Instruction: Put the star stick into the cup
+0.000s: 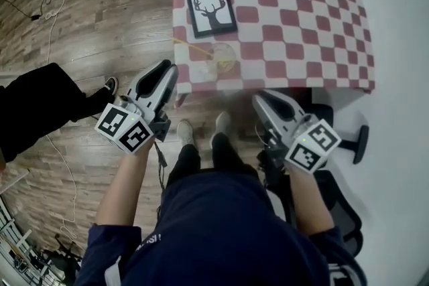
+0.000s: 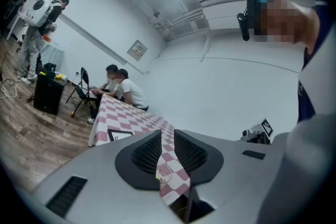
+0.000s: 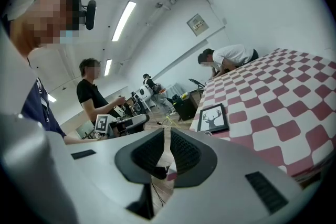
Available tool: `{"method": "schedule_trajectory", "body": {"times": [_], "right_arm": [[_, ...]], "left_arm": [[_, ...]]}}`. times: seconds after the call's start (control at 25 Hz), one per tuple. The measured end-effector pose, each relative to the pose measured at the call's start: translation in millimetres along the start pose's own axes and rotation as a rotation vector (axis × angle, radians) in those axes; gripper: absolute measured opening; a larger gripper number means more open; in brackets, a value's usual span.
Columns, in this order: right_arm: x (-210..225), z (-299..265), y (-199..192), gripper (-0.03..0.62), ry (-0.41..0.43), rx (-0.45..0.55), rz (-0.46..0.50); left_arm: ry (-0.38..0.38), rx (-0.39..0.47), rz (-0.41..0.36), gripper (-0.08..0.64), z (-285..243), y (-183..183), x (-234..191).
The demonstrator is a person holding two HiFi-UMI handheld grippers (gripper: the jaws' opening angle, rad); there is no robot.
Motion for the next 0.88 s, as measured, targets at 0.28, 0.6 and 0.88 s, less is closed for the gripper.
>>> {"method": "schedule_trajectory", "body": {"times": [0.28,0.6,0.88], "right_arm": [[-36,-9,14,0.049,0.009,0.056,0.035],[-71,-10,22,0.048,0.011,0.105,0.074],[-88,-12,27,0.038,0.009,0.133,0.108]], "left_arm": [[-0.086,-0.012,-0.085,0.044,30,20,28],[-0.150,-0.043,-0.156,0.034,65,30,48],[-0.159,-0.043,-0.179,0.032,81,36,52]]}}
Point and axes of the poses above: the fingertips, and each gripper's own axes: z backward along the fingers, x to its right, y out of its top, the point moved 3 cm from there along z, backward along the fingers, and after that the axes turned 3 degrees about y, right-handed, at the moved point
